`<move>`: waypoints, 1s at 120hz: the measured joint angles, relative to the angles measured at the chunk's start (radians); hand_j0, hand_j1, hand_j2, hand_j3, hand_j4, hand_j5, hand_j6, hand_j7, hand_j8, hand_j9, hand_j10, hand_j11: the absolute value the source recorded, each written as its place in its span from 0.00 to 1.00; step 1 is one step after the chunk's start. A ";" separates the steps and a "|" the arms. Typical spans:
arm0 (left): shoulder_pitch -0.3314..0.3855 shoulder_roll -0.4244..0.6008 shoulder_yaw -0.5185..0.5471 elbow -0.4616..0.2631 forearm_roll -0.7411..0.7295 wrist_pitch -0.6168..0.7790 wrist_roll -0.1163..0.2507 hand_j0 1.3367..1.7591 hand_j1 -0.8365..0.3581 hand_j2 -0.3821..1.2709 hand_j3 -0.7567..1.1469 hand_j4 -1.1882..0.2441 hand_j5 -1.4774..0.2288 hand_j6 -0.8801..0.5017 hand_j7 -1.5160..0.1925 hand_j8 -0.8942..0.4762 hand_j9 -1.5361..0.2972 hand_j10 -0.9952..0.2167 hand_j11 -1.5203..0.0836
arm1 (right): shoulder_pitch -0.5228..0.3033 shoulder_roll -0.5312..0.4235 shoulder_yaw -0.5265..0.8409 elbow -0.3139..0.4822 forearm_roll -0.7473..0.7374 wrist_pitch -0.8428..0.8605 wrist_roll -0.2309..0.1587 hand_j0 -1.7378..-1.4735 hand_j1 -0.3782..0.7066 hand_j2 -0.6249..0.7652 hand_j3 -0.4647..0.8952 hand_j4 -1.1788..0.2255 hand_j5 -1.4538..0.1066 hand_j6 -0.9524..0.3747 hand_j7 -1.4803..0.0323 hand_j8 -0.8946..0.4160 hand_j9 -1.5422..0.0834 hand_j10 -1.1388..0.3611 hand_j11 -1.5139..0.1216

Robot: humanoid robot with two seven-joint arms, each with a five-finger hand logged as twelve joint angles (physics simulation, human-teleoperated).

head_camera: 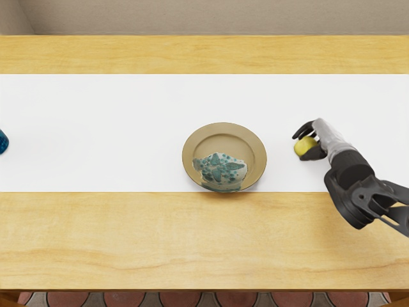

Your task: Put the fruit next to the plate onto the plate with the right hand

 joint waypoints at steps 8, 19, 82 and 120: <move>0.000 0.000 0.000 0.000 0.000 0.000 0.000 0.76 0.99 0.23 0.40 0.83 0.87 0.64 0.89 0.65 0.84 0.82 0.95 | -0.001 0.000 0.000 0.000 -0.003 0.001 0.000 0.35 0.62 0.55 0.34 0.31 0.48 0.36 0.42 0.40 0.47 0.43 0.41; 0.000 0.000 0.000 0.000 0.000 0.000 0.000 0.76 0.99 0.23 0.40 0.83 0.87 0.64 0.89 0.65 0.84 0.82 0.95 | 0.001 -0.001 0.006 0.000 0.004 0.001 -0.001 0.34 0.59 0.56 0.34 0.32 0.46 0.32 0.42 0.37 0.46 0.40 0.41; 0.000 0.000 0.000 0.000 0.000 0.000 0.000 0.76 0.99 0.23 0.40 0.83 0.87 0.64 0.89 0.65 0.84 0.82 0.95 | 0.028 0.116 0.217 0.149 0.028 0.011 -0.002 0.31 0.54 0.64 0.34 0.40 0.41 0.23 0.45 0.32 0.45 0.34 0.42; 0.000 0.000 0.001 0.000 0.000 0.000 0.000 0.76 0.99 0.23 0.40 0.83 0.87 0.64 0.89 0.65 0.84 0.82 0.95 | -0.003 0.244 0.129 0.161 0.029 0.013 -0.001 0.30 0.57 0.68 0.34 0.41 0.40 0.24 0.45 0.33 0.44 0.36 0.42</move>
